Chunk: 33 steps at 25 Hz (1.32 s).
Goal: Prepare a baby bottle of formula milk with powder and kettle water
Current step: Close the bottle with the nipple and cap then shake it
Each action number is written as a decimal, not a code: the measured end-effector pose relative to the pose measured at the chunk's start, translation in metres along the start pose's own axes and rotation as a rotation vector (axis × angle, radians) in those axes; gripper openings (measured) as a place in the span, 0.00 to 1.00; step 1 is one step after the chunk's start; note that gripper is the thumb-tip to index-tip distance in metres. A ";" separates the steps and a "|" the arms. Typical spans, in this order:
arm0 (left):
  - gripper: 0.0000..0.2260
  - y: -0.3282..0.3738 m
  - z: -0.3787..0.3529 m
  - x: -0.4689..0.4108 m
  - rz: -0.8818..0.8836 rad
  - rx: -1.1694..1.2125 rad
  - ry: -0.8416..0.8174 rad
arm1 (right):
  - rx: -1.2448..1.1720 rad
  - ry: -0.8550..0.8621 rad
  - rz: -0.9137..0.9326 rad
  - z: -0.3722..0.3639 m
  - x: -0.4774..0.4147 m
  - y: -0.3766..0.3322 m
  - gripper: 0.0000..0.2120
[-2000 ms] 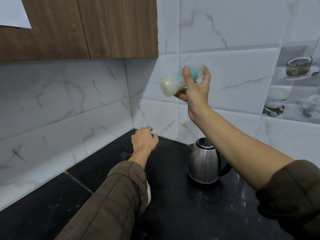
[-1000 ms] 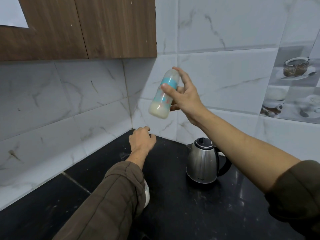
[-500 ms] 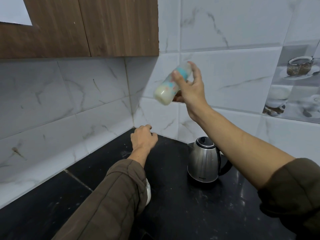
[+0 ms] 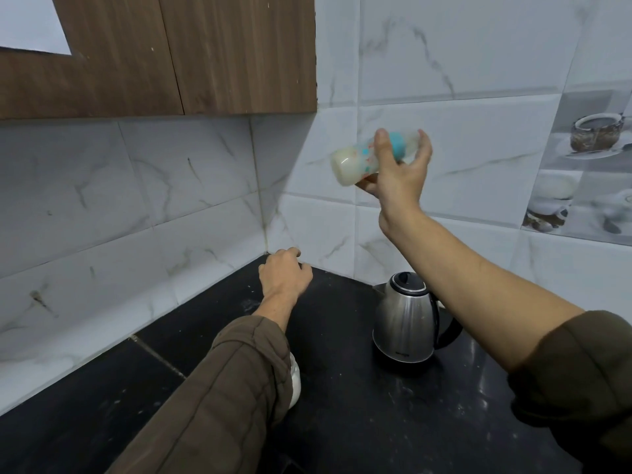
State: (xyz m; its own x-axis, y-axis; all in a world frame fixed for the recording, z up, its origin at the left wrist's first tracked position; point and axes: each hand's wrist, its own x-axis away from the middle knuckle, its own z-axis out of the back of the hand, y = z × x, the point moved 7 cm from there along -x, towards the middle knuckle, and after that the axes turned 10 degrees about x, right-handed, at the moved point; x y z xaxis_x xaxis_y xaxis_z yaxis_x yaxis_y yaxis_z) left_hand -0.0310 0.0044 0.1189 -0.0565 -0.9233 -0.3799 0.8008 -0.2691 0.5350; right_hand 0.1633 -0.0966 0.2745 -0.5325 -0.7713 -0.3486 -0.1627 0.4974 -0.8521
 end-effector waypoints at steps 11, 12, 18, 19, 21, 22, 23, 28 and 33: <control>0.18 -0.008 -0.004 -0.001 0.015 -0.007 -0.010 | 0.001 -0.206 -0.283 -0.015 -0.002 0.023 0.27; 0.18 -0.009 -0.004 -0.001 0.019 -0.008 -0.009 | 0.082 -0.326 -0.274 -0.022 0.004 0.023 0.25; 0.18 -0.008 -0.002 -0.001 0.018 -0.001 -0.005 | 0.019 -0.362 -0.300 -0.026 0.005 0.022 0.23; 0.18 -0.008 -0.002 0.000 0.018 0.000 -0.002 | 0.003 -0.343 -0.338 -0.025 0.003 0.023 0.24; 0.18 -0.007 -0.001 0.000 0.015 -0.006 -0.001 | 0.107 -0.473 -0.336 -0.030 0.007 0.022 0.20; 0.18 -0.007 -0.002 0.000 0.015 -0.007 -0.002 | 0.173 -0.568 -0.281 -0.034 0.012 0.020 0.17; 0.18 -0.007 -0.002 0.000 0.015 -0.009 -0.003 | 0.214 -0.640 -0.228 -0.037 0.016 0.018 0.14; 0.18 -0.004 -0.001 0.002 0.008 -0.012 -0.004 | 0.118 -0.408 -0.252 -0.027 0.005 0.013 0.21; 0.18 -0.004 -0.001 0.001 0.008 -0.014 -0.007 | 0.289 -0.614 -0.146 -0.031 0.017 0.009 0.18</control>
State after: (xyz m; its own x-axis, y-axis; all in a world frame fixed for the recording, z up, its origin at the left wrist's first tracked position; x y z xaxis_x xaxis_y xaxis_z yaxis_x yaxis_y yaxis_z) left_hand -0.0336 0.0044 0.1160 -0.0540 -0.9272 -0.3705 0.8096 -0.2579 0.5274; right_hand 0.1272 -0.0934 0.2729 0.0582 -0.9497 -0.3078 0.0762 0.3116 -0.9471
